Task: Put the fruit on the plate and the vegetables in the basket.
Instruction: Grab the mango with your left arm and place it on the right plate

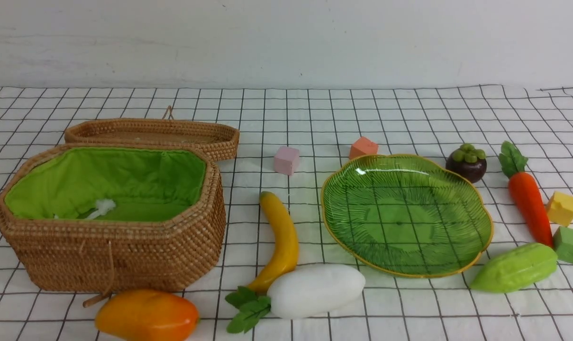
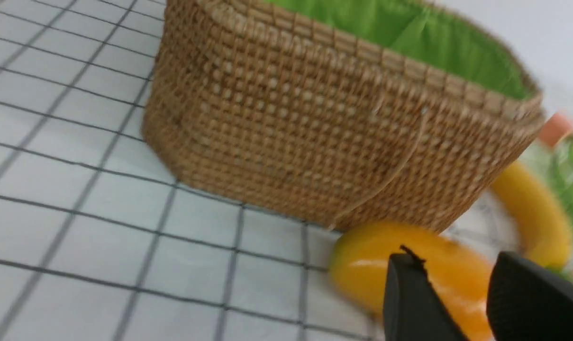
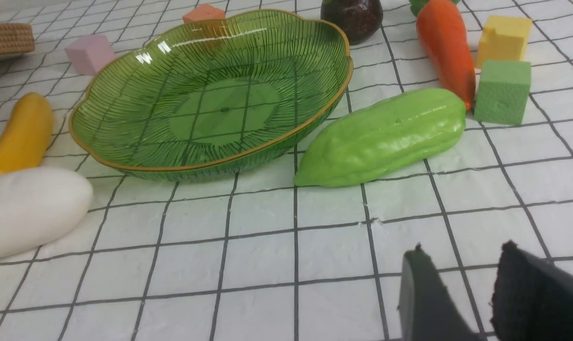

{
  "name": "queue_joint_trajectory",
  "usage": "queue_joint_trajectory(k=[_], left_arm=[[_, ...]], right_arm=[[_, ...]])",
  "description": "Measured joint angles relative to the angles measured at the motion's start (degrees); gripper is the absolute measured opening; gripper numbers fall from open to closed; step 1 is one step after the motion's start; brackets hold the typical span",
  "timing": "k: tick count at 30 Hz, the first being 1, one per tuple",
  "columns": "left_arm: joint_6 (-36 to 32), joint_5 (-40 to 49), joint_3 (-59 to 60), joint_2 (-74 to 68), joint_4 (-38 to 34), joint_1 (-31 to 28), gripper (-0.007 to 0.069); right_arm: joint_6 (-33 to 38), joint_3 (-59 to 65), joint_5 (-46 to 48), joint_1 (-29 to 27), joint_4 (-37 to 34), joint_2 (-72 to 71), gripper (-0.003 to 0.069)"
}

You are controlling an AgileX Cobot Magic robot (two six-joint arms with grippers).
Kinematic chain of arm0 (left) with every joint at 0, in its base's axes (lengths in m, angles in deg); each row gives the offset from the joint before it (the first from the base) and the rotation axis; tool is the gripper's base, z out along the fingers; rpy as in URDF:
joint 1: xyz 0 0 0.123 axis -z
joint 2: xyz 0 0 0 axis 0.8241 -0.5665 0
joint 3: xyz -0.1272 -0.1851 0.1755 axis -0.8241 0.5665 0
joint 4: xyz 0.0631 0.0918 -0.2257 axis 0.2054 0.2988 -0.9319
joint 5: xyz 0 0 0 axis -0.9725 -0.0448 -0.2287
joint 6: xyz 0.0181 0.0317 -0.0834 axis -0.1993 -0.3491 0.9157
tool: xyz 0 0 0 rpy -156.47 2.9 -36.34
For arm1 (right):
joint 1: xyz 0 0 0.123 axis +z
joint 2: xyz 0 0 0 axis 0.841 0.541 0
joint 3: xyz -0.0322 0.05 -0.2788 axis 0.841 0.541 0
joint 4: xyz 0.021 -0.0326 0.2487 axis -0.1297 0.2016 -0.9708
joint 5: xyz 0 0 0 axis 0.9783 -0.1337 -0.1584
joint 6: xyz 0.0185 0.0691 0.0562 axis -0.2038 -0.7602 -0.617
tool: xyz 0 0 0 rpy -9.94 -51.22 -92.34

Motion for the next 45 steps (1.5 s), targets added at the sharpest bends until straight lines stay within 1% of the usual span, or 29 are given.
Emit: queue_joint_trajectory(k=[3, 4, 5, 6, 8, 12, 14, 15, 16, 18, 22, 24, 25, 26, 28, 29, 30, 31, 32, 33, 34, 36, 38, 40, 41, 42, 43, 44, 45], left_arm=[[5.2, -5.0, 0.0, 0.0, -7.5, 0.0, 0.0239], [6.9, -7.7, 0.0, 0.0, -11.2, 0.0, 0.0239], [7.1, -8.0, 0.0, 0.0, -11.7, 0.0, 0.0239], [8.7, -10.6, 0.0, 0.0, -14.9, 0.0, 0.0239], [9.6, -13.8, 0.0, 0.0, -19.1, 0.2, 0.023], [9.2, -11.1, -2.3, 0.0, -20.6, 1.2, 0.0161], [6.2, -4.5, -8.3, -1.6, -19.0, 2.3, 0.0052], [5.6, -3.9, -8.8, -2.3, -18.8, 2.5, 0.0034], [2.8, 1.1, -13.1, -6.3, -17.4, 3.1, -0.0013], [-0.8, 8.0, -18.2, -12.2, -16.2, 3.5, -0.0013], [-10.9, 24.6, -28.9, -27.0, -14.6, 3.6, -0.0013], [-15.1, 29.4, -32.6, -33.8, -14.3, 3.6, -0.0013], [-15.4, 29.4, -32.6, -34.5, -14.3, 3.6, -0.0013], [-16.6, 30.9, -34.6, -38.2, -14.4, 3.6, -0.0013], [-20.4, 32.5, -37.1, -42.7, -15.2, 3.6, -0.0013], [-23.0, 33.7, -38.4, -44.4, -15.8, 3.6, -0.0013], [-23.6, 33.9, -38.6, -44.4, -15.9, 3.6, -0.0013], [-28.2, 35.7, -40.2, -46.2, -17.0, 3.6, -0.0013], [-28.7, 35.7, -40.2, -46.3, -17.0, 3.6, -0.0013], [-32.8, 37.3, -41.4, -47.4, -17.9, 3.6, -0.0013], [-35.7, 38.5, -42.1, -48.0, -18.5, 3.6, -0.0013], [-41.2, 40.6, -43.0, -48.8, -19.8, 3.6, -0.0013], [-44.7, 41.6, -43.2, -49.3, -20.9, 3.6, -0.0013], [-46.1, 41.8, -43.3, -49.5, -21.6, 3.6, -0.0013], [-47.8, 41.9, -43.4, -49.7, -22.2, 3.6, -0.0013], [-48.2, 41.9, -43.5, -49.9, -22.4, 3.6, -0.0013], [-48.3, 41.9, -43.5, -49.9, -22.5, 3.6, -0.0013], [-49.0, 41.7, -43.7, -50.0, -22.6, 3.6, -0.0013], [-49.3, 41.7, -43.9, -50.0, -22.8, 3.6, -0.0013]], right_arm=[[0.0, 0.0, 0.0, 0.0, 0.0, 0.0, 0.0242], [0.0, 0.0, 0.0, 0.0, 0.0, 0.0, 0.0242], [0.0, 0.0, 0.0, 0.0, 0.0, 0.0, 0.0242], [0.0, 0.0, 0.0, 0.0, 0.0, 0.0, 0.0242], [0.0, 0.0, 0.0, 0.0, 0.0, 0.0, 0.0242], [0.0, 0.0, 0.0, 0.0, 0.0, 0.0, 0.0242], [0.0, 0.0, 0.0, 0.0, 0.0, 0.0, 0.0242], [0.0, 0.0, 0.0, 0.0, 0.0, 0.0, 0.0242], [0.0, 0.0, 0.0, 0.0, 0.0, 0.0, 0.0242], [0.0, 0.0, 0.0, 0.0, 0.0, 0.0, 0.0242], [0.0, 0.0, 0.0, 0.0, 0.0, 0.0, 0.0242], [0.0, 0.0, 0.0, 0.0, 0.0, 0.0, 0.0242], [0.0, 0.1, -0.1, 0.0, 0.0, 0.0, 0.0242], [0.0, 0.1, -0.5, 0.0, 0.0, 0.0, 0.0242], [-0.9, 0.2, -1.2, 0.0, -1.2, 0.0, 0.0242], [-2.4, 0.3, -1.8, 0.0, -3.8, 0.0, 0.0242], [-3.2, 0.4, -2.0, 0.0, -4.4, 0.0, 0.0242], [-6.4, 0.6, -2.7, 0.0, -10.0, 0.0, 0.0242], [-6.8, 0.6, -2.9, 0.0, -10.8, 0.0, 0.0242], [-10.3, 0.7, -3.6, 0.0, -15.9, 0.0, 0.0242], [-12.6, 0.7, -4.6, 0.0, -21.1, 0.0, 0.0242], [-16.1, 0.7, -6.6, 0.0, -29.2, 0.0, 0.0242], [-17.0, 0.7, -8.5, 0.0, -33.6, 0.0, 0.0239], [-17.0, 0.7, -8.9, 0.0, -35.5, 0.0, 0.0234], [-15.6, -0.2, -7.1, 0.1, -37.6, 0.0, 0.0218], [-13.2, -1.7, -4.4, 0.4, -38.2, 0.0, 0.0205], [-12.6, -2.5, -3.7, 0.7, -38.3, 0.0, 0.0202], [-7.0, -7.1, 2.6, 1.9, -38.7, 1.0, 0.0175], [-2.3, -11.6, 6.6, 3.2, -38.7, 2.6, 0.0151]])
